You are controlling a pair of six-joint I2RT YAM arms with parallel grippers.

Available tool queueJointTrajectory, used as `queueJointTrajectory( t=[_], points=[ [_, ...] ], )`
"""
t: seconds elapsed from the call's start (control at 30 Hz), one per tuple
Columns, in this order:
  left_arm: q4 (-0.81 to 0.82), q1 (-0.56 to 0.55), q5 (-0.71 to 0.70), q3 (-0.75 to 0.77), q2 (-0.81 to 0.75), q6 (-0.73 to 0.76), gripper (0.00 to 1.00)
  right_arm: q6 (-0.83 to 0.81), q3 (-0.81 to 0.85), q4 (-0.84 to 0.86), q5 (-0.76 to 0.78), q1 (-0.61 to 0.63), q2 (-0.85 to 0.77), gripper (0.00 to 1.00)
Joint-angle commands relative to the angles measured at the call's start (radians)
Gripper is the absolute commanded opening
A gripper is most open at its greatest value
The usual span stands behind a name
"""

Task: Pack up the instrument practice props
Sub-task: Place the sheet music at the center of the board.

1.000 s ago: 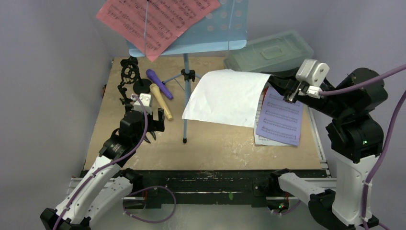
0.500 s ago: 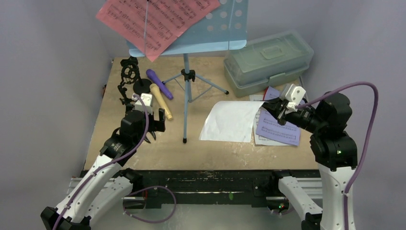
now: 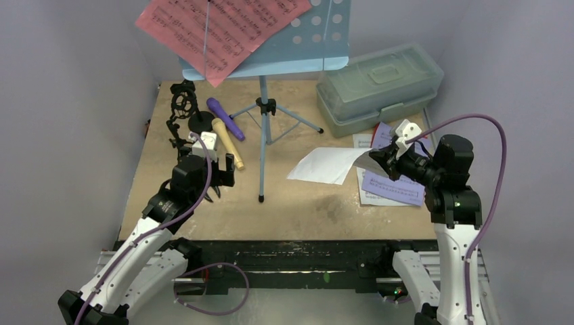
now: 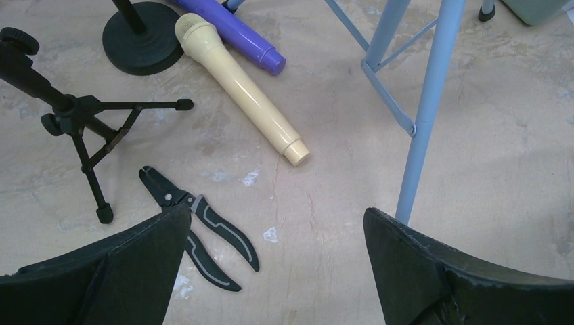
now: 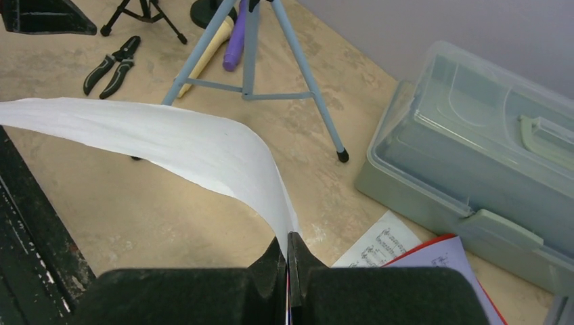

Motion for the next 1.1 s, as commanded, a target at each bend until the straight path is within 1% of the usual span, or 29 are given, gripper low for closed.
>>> queueJointTrajectory(
  t=[0.0,0.33,0.8,1.07],
  points=[
    [0.033,0.008,0.011,0.006,0.001,0.012,1.00,0.021,-0.028,0.037,0.023,-0.021,0.005,0.00],
    [0.030,0.008,0.011,0.006,-0.004,0.012,1.00,0.019,-0.049,0.016,0.008,-0.069,0.086,0.00],
    [0.031,0.008,0.022,0.006,-0.007,0.010,1.00,0.063,-0.126,0.086,0.020,-0.141,0.133,0.00],
    [0.032,0.008,0.023,0.005,-0.008,0.010,1.00,0.049,-0.149,0.111,-0.012,-0.240,0.191,0.00]
  ],
)
